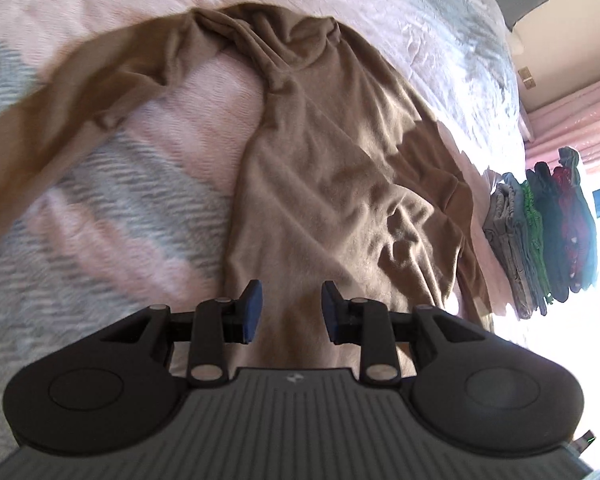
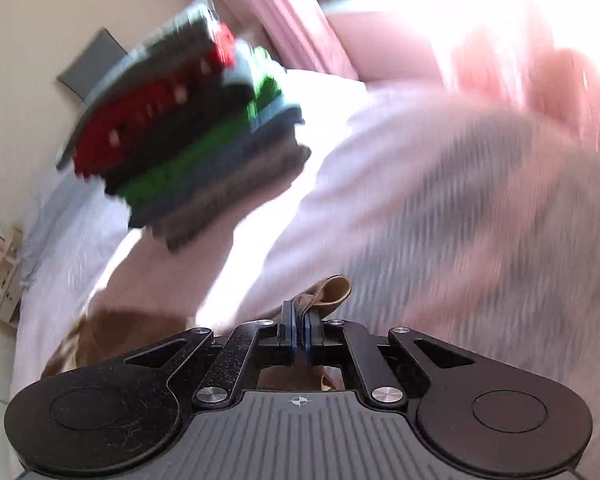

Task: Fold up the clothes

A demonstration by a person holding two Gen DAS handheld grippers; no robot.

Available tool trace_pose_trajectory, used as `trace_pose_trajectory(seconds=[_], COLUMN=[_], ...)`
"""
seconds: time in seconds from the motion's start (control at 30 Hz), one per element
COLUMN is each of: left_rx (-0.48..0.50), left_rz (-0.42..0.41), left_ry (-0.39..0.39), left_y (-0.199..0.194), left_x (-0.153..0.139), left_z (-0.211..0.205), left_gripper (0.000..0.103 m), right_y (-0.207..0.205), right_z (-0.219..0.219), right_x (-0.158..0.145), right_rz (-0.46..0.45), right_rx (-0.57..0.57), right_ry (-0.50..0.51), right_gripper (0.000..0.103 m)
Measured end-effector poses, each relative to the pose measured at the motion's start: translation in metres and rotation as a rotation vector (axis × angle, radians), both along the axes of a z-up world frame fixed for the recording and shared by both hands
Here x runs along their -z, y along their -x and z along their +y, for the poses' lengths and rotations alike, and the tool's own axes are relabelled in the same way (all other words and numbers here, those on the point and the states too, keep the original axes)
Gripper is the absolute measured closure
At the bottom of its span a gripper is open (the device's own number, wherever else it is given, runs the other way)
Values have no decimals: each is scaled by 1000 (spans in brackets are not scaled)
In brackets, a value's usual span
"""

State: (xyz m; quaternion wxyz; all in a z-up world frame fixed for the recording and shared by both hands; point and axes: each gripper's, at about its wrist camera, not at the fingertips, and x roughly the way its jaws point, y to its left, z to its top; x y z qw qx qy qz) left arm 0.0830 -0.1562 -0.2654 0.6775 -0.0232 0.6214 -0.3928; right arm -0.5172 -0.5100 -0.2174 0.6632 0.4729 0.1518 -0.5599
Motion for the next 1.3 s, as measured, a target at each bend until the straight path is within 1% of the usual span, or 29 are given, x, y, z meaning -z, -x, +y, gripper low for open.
trace_pose_trajectory(seconds=[0.07, 0.17, 0.2, 0.23, 0.27, 0.3, 0.33, 0.37, 0.4, 0.43, 0.47, 0.5, 0.57, 0.67, 0.73, 0.8, 0.83, 0.87, 0.9, 0.93, 1.0, 1.1, 1.23, 1.3], left_rx=[-13, -42, -52, -60, -66, -71, -76, -81, -87, -93, -100, -107, -122, -155, -181, -205, -214, -217, -215, -212, -190, -135, -56, -14], left_rz=[-3, 8, 13, 18, 24, 29, 34, 39, 45, 52, 63, 76, 106, 178, 236, 287, 315, 336, 351, 363, 346, 277, 197, 175], left_ry=[-8, -29, -36, -43, -50, -51, -46, -42, -39, -37, -35, -29, -15, 22, 52, 81, 94, 101, 103, 106, 124, 152, 135, 118], left_y=[1, 3, 3, 4, 4, 4, 4, 4, 5, 5, 6, 8, 11, 16, 19, 21, 22, 23, 23, 22, 18, 6, -10, -11], left_x=[-1, 4, 6, 8, 10, 11, 12, 13, 13, 14, 15, 17, 22, 34, 43, 52, 56, 60, 63, 64, 53, 21, -17, -25], left_z=[13, 30, 35, 40, 45, 50, 55, 60, 64, 68, 71, 74, 79, 82, 83, 84, 85, 85, 85, 86, 90, 104, 119, 122], left_gripper=[77, 77, 77, 77, 77, 77, 77, 75, 74, 73, 73, 72, 70, 65, 65, 66, 68, 75, 94, 102, 102, 102, 102, 102], right_y=[3, 9, 6, 2, -1, -6, -10, -15, -19, -25, -32, -41, -66, -115, -145, -158, -164, -169, -173, -175, -168, -158, -145, -139], right_z=[-13, -35, -39, -43, -44, -34, -25, -15, -1, 13, 25, 37, 55, 73, 83, 84, 85, 85, 87, 89, 97, 109, 125, 133], right_x=[-19, 2, 14, 27, 36, 33, 30, 26, 17, 10, 8, 7, 21, 50, 70, 88, 97, 105, 109, 110, 95, 73, 43, 28], right_rz=[65, 135, 157, 178, 198, 212, 225, 234, 223, 202, 140, 74, -77, -113, -136, -171, -192, -211, -226, -237, -242, -249, -257, -262], right_rx=[-25, -27, -37, -46, -52, -40, -29, -22, -30, -48, -98, -156, -327, -529, -652, -643, -630, -621, -627, -631, -631, -630, -630, -630], right_ry=[78, 2, -59, -120, -162, -137, -112, -85, -47, -21, -40, -65, -160, -230, -275, -317, -340, -366, -405, -436, -440, -446, -455, -459], right_gripper=[101, 100, 100, 99, 93, 74, 45, 31, 26, 26, 26, 26, 26, 26, 26, 26, 35, 51, 97, 100, 100, 101, 101, 101])
